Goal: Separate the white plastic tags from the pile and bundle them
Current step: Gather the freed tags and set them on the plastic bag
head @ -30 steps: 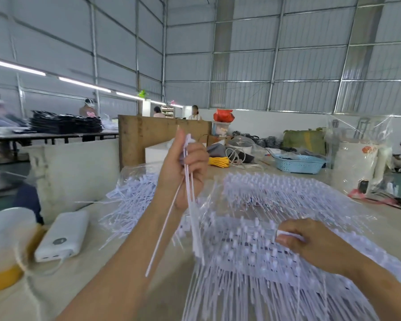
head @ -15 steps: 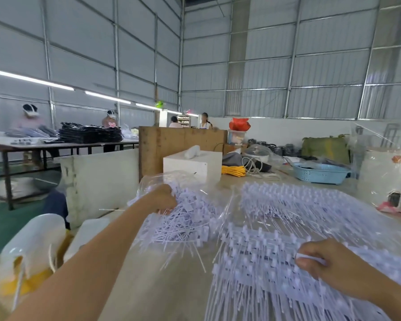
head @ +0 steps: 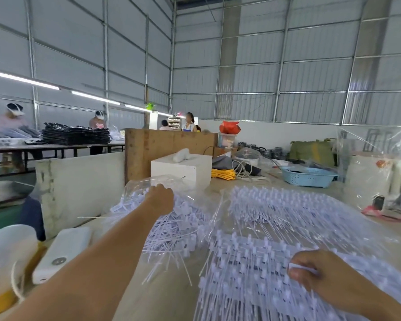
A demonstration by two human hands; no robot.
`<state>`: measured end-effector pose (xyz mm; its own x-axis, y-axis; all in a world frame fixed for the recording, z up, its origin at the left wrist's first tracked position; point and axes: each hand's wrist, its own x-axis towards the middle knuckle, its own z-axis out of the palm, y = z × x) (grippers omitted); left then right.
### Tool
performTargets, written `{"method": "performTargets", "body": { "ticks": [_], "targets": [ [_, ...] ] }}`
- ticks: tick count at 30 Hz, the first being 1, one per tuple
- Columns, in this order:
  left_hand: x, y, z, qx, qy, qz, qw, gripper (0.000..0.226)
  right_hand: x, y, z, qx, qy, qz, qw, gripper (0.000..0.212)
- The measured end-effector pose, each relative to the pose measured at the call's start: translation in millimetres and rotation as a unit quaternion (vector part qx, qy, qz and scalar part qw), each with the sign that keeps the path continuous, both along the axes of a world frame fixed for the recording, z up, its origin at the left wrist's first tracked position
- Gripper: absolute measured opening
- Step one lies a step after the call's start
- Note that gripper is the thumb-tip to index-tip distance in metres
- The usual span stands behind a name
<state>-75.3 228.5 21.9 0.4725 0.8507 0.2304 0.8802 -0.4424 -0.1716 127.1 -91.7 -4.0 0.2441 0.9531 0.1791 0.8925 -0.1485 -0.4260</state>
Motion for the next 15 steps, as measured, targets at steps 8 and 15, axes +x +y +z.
{"method": "performTargets", "body": {
  "ticks": [8, 15],
  "targets": [
    [12.5, -2.3, 4.1, -0.215, -0.304, -0.038, 0.927, 0.077, -6.6, -3.5, 3.7, 0.011, 0.012, -0.013, 1.000, 0.027],
    [-10.0, -14.1, 10.7, -0.057, -0.094, -0.024, 0.994, 0.057, -7.7, -7.6, 7.7, 0.029, 0.034, -0.011, 0.999, 0.023]
  ]
}}
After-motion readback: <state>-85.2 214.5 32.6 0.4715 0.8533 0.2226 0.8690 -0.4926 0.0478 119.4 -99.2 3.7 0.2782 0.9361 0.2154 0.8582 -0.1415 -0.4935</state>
